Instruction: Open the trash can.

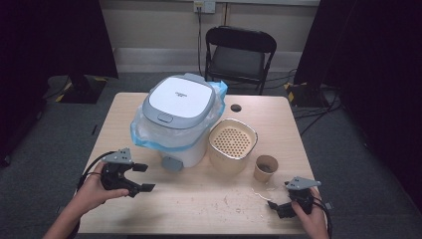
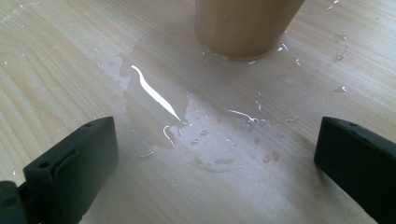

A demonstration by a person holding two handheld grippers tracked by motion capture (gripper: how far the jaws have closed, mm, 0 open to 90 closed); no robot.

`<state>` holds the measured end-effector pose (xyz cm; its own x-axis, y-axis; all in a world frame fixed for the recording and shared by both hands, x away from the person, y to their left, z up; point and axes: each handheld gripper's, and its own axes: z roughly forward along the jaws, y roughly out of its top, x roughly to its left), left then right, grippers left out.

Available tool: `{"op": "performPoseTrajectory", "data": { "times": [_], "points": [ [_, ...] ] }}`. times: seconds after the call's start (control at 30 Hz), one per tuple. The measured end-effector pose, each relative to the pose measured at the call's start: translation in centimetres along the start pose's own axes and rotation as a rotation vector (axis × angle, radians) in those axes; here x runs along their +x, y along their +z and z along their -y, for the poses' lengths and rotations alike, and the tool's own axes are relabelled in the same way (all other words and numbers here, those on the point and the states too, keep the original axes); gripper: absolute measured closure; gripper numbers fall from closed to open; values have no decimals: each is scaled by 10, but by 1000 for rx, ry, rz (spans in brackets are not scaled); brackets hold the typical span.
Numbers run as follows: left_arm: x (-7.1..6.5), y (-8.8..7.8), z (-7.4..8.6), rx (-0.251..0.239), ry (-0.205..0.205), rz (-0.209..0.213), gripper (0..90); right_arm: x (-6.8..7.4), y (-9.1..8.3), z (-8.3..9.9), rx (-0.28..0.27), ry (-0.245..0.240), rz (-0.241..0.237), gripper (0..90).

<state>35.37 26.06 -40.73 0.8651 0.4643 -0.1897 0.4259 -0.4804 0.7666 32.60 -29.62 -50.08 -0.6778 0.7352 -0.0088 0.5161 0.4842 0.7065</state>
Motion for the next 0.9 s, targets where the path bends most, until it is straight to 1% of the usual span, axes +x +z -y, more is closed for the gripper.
{"op": "performPoseTrajectory", "data": {
  "times": [0.03, 0.07, 0.1, 0.13, 0.17, 0.2, 0.23, 0.27, 0.33, 0.4, 0.43, 0.5, 0.53, 0.63, 0.7, 0.73, 0.8, 0.83, 0.9],
  "points": [
    [0, 0, 0, 0, 0, 0, 223, 0, 0, 0, 0, 0, 0, 0],
    [0, -3, -5, -9, -11, 1, 233, 0, 0, 0, 0, 0, 0, 0],
    [0, -3, -5, -9, -11, 1, 234, 0, 0, 0, 0, 0, 0, 0],
    [0, -7, -10, -6, -12, -6, 238, 0, 0, 0, 3, 2, 1, 0],
    [0, -7, -10, -6, -12, -6, 247, 0, 0, 0, 3, 2, 1, 0],
    [1, -11, -15, -2, -6, -24, 260, 0, 0, 0, 1, -1, 0, 0],
    [1, -11, -15, -2, -6, -24, 270, 0, 0, 0, 1, -1, 0, 0],
    [1, -13, -20, -8, -7, -21, 276, 0, 0, -1, 1, -1, 1, 0],
    [1, -15, -23, -7, -8, -23, 287, 0, 0, -1, 1, -1, 1, 0],
    [2, -19, -28, -3, -13, -22, 335, 0, 1, -1, 1, 0, 1, 0],
    [2, -19, -28, -3, -13, -22, 351, 0, 1, -1, 1, 0, 1, 0],
    [2, -21, -32, -3, -14, -17, 359, 0, 1, -1, 0, -1, 1, 0],
    [2, -22, -34, -6, -15, -9, 379, 0, 1, -1, 1, 0, 1, 0],
    [3, -23, -37, -6, -23, 3, 393, 0, 1, -1, 1, 0, 1, 0],
    [2, -24, -40, -4, -19, 1, 408, 0, 1, -1, 1, 0, 1, 0],
    [2, -25, -43, 6, -19, -6, 408, 0, 1, -1, 1, 0, 1, 0],
    [2, -26, -44, 6, -16, -6, 408, 0, 1, -1, 1, 0, 1, 0],
    [2, -28, -49, 11, -10, -15, 411, 0, 1, -1, 1, 0, 1, 0],
    [2, -29, -52, 7, -7, -8, 412, 0, 1, -1, 1, 0, 1, 0]
  ]
}}
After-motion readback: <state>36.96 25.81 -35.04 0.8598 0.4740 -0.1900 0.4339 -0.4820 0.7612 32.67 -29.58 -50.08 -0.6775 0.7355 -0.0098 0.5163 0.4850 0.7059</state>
